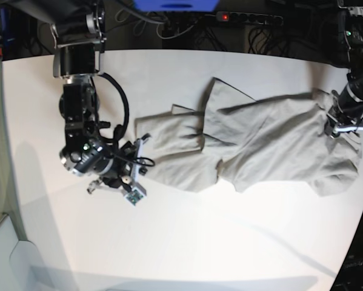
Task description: Layout the t-shirt on the table in an organized manner, then fold the t-shirt properly
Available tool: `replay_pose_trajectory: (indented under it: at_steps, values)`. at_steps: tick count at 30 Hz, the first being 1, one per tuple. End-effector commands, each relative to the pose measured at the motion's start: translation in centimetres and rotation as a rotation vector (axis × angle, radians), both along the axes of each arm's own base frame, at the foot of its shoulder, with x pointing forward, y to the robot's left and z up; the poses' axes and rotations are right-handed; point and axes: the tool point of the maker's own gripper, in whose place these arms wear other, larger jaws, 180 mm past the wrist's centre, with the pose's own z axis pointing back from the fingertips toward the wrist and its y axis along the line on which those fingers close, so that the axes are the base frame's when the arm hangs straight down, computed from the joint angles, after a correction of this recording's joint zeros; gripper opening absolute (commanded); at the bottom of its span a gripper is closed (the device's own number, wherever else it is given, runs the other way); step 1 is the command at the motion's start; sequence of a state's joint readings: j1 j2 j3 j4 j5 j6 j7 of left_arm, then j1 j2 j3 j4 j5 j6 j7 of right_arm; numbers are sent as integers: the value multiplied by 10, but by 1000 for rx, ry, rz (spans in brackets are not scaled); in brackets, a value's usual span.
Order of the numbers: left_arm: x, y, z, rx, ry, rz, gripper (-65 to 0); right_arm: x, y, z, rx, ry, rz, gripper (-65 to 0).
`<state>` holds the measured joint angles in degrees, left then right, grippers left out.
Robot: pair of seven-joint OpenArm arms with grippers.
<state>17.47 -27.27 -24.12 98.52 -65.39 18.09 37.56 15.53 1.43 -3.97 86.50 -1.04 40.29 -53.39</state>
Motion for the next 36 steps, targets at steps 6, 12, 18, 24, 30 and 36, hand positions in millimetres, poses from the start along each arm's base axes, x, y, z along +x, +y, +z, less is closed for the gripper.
replay_pose_trajectory:
  at_steps: [6, 12, 18, 24, 30, 36]
  values:
    - [22, -103, 36, -45, -129, -349, -644, 12, -12, 18, -10, -60, -6, -464]
    - [27, -174, 17, -42, -123, -506, -598, 13, -24, 17, -36, -61, -14, -464]
    - [19, -210, 2, -68, -100, -557, -411, 10, -31, 14, -70, -31, -24, -464]
    - [21, -229, -5, -85, -86, -600, -414, 9, -31, 12, -71, -25, -25, -464]
    - [22, -258, -13, -115, -66, -658, -390, 8, -31, 11, -71, -22, -25, -464]
    - [25, -272, -8, -159, -85, -643, -147, 8, -35, 11, -80, -23, -27, -464]
